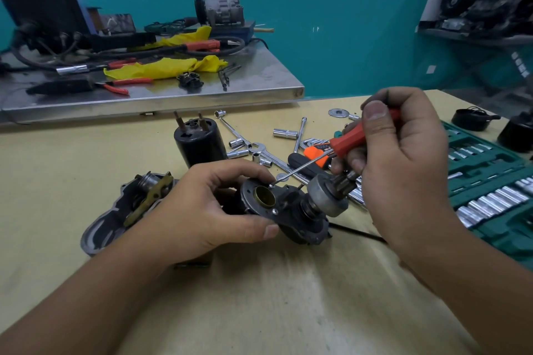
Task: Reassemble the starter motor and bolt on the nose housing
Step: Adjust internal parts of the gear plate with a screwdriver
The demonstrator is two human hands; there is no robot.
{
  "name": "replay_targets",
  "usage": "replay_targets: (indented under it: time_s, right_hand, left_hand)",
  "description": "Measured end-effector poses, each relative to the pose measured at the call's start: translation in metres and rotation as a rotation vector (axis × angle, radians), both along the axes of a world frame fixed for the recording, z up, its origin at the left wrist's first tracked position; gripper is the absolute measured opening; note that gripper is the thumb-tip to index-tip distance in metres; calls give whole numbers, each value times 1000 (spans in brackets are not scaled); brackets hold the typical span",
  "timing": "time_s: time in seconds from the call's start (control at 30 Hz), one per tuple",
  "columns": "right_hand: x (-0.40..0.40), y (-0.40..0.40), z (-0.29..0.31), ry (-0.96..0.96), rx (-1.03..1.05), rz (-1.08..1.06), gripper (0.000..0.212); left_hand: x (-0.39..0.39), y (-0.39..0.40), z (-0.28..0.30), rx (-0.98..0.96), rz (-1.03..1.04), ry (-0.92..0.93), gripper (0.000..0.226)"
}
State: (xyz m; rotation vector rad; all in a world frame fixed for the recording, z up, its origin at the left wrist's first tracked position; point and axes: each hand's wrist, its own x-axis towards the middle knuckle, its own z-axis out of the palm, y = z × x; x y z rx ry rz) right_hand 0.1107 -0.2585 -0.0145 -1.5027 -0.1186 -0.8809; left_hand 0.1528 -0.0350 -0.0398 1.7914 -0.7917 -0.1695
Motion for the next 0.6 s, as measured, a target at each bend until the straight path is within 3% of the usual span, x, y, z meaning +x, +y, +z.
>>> replay_targets:
  time_s: [0.6]
  right_hand:
    - [-2, -1, 6, 27, -79, -48, 17]
  left_hand:
    - [0, -2, -2, 3, 22, -96, 47]
